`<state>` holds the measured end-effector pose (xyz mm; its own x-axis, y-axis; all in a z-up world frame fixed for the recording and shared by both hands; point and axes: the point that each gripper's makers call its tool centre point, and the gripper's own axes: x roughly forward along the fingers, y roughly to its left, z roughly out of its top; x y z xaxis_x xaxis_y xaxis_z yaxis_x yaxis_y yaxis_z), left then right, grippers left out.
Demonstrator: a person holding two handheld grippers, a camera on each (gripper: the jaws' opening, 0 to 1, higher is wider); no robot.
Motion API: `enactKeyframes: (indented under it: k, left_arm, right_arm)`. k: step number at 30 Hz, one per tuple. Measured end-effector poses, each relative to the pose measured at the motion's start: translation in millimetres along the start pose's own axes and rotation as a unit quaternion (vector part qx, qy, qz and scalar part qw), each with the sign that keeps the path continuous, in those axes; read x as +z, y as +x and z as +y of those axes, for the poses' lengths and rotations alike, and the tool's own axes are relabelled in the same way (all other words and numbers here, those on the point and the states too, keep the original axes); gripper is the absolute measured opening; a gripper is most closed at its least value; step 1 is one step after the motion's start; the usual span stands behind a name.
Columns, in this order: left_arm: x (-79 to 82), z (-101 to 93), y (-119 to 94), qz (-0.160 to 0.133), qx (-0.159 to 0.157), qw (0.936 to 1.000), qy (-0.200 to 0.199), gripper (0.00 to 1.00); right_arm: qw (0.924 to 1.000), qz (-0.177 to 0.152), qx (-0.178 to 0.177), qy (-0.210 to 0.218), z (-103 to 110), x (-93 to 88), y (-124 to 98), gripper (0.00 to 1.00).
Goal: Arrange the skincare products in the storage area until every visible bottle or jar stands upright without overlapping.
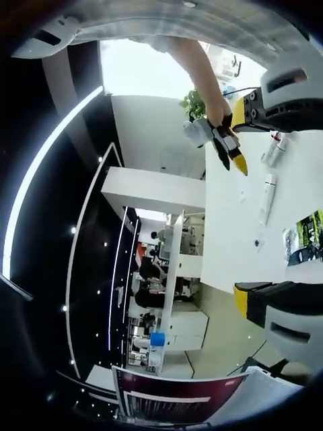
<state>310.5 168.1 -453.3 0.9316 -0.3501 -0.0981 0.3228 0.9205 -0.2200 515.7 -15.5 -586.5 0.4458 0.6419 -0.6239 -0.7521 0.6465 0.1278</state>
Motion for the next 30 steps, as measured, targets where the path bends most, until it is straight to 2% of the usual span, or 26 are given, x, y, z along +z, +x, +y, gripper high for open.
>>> enactKeyframes:
  k: [7, 14, 18, 23, 30]
  left_arm:
    - [-1.2, -2.5, 4, 0.004, 0.002, 1.0, -0.003, 0.95]
    - [-2.3, 1.4, 2, 0.011, 0.016, 0.9998, -0.006, 0.95]
    - [-2.8, 2.9, -2, 0.012, 0.025, 0.9996, -0.008, 0.95]
    - [-7.4, 8.1, -7, 0.019, 0.037, 0.9991, -0.011, 0.95]
    - [-11.2, 17.9, -15, 0.024, 0.052, 0.9982, -0.019, 0.94]
  right_arm:
    - [0.9987, 0.044, -0.018, 0.016, -28, -16.0, 37, 0.99]
    - [0.9932, 0.106, -0.031, 0.037, -46, -42.3, 68, 0.97]
    - [0.9907, 0.132, -0.032, 0.011, -46, -50.0, 81, 0.94]
    - [0.9834, 0.173, -0.035, -0.04, -46, -64.7, 96, 0.93]
    - [0.9753, 0.195, -0.028, -0.1, -40, -74.4, 113, 0.88]
